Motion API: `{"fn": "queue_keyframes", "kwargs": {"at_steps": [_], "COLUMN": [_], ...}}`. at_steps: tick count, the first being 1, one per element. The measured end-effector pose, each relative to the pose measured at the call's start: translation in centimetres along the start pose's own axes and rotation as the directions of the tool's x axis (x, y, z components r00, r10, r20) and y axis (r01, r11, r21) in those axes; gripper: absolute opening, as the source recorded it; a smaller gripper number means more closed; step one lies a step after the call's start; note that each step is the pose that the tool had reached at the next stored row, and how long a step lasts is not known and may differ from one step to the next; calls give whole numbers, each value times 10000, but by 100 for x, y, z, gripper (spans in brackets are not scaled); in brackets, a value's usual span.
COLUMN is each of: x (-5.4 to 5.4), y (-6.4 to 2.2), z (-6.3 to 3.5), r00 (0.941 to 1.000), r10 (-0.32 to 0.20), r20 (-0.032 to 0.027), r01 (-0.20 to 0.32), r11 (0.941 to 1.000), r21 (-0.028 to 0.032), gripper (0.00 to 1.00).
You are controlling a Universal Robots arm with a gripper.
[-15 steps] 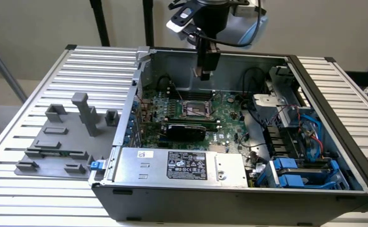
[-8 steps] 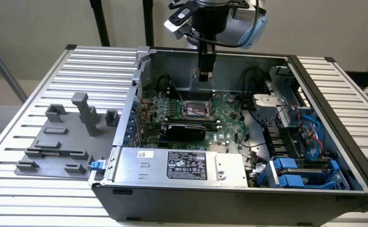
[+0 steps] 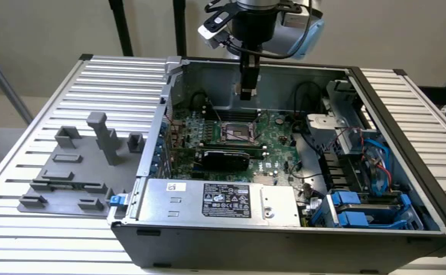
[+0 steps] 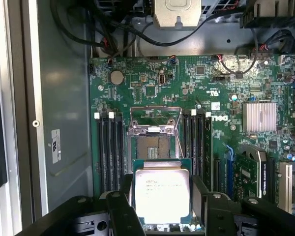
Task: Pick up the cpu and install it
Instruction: 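Place the cpu into insertion slot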
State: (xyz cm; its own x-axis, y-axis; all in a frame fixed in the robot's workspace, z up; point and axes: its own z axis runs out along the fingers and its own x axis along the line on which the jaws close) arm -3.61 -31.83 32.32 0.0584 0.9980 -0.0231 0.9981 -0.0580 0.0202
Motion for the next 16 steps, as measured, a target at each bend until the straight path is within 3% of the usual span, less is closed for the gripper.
{"fn": "queue_keyframes", "kwargs": {"at_steps": [6,16], "x": [-2,1], "y": [-63,-96], "z": [92,274], "r00": [10000,10000], "r10": [5,12], "r20": [0,-3], "r01": [-5,-12], "r11": [10000,10000], "r21": [-27,-94], "gripper": [55,55]}}
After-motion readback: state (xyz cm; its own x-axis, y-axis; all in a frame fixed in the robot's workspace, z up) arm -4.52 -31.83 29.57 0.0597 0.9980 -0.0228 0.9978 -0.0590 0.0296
